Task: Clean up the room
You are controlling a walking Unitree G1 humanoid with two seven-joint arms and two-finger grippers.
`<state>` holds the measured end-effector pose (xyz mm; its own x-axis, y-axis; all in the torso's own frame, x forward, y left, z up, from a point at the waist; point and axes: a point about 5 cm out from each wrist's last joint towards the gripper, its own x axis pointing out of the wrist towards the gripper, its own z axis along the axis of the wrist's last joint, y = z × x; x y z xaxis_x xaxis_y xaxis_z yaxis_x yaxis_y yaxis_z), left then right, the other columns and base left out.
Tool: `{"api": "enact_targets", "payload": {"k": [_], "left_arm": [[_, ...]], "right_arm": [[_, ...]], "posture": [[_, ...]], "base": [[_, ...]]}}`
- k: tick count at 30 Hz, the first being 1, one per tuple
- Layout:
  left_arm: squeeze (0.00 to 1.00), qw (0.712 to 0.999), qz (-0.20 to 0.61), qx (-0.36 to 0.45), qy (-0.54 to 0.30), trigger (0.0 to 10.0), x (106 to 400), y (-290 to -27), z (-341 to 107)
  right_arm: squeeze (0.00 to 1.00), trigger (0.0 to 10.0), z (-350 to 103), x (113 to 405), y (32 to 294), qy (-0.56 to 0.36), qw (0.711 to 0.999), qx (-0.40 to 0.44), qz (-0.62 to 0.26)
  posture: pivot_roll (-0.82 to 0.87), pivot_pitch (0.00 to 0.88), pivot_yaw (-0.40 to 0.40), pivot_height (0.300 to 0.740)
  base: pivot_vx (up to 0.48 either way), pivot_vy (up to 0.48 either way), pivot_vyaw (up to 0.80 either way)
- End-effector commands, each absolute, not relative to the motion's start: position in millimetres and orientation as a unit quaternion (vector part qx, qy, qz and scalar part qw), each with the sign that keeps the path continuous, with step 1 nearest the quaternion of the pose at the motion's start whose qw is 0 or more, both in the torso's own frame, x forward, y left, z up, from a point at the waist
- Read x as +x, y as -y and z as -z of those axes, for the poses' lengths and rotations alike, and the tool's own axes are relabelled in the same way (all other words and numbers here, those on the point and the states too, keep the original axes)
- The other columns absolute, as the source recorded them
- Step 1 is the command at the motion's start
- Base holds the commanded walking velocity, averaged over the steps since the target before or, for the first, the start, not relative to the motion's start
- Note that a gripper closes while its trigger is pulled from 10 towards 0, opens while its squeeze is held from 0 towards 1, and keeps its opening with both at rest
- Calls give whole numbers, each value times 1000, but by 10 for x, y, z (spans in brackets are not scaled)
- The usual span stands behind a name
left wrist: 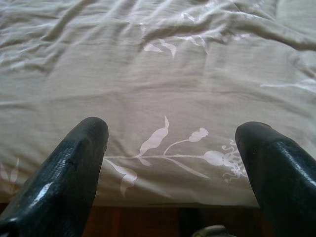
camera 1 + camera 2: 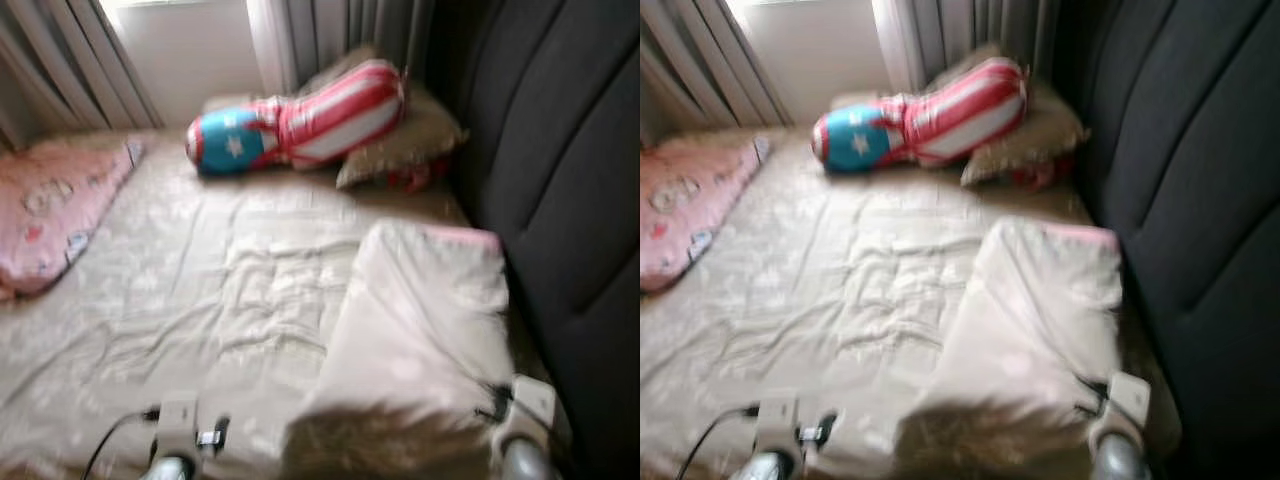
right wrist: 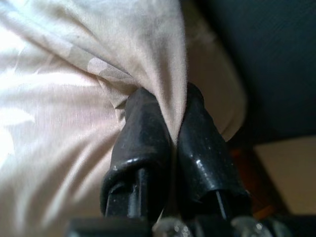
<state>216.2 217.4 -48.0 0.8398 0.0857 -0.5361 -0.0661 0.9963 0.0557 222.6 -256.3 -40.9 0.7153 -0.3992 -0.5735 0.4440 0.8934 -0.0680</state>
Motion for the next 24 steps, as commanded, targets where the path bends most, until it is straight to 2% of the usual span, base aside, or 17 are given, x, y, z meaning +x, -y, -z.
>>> {"api": "enact_targets", "payload": {"k": [1, 14, 24], "left_arm": [[0, 956, -45, 22, -288, 10000, 2110, -2213, 507], [0, 955, -47, 24, -293, 10000, 2074, -2221, 527], [0, 951, -43, 17, -305, 10000, 2031, -2214, 561]], "right_arm": [[0, 10000, 290, 2346, 2600, -261, 934, 35, 240], [0, 10000, 244, 2318, 2752, -256, 926, 13, 277], [0, 10000, 311, 2346, 2559, -270, 935, 33, 228]], "posture": [[-99, 0, -7, 740], [-93, 0, -8, 740], [-94, 6, -6, 740]], "base": [[0, -360, 0], [0, -358, 0], [0, 0, 0]]}}
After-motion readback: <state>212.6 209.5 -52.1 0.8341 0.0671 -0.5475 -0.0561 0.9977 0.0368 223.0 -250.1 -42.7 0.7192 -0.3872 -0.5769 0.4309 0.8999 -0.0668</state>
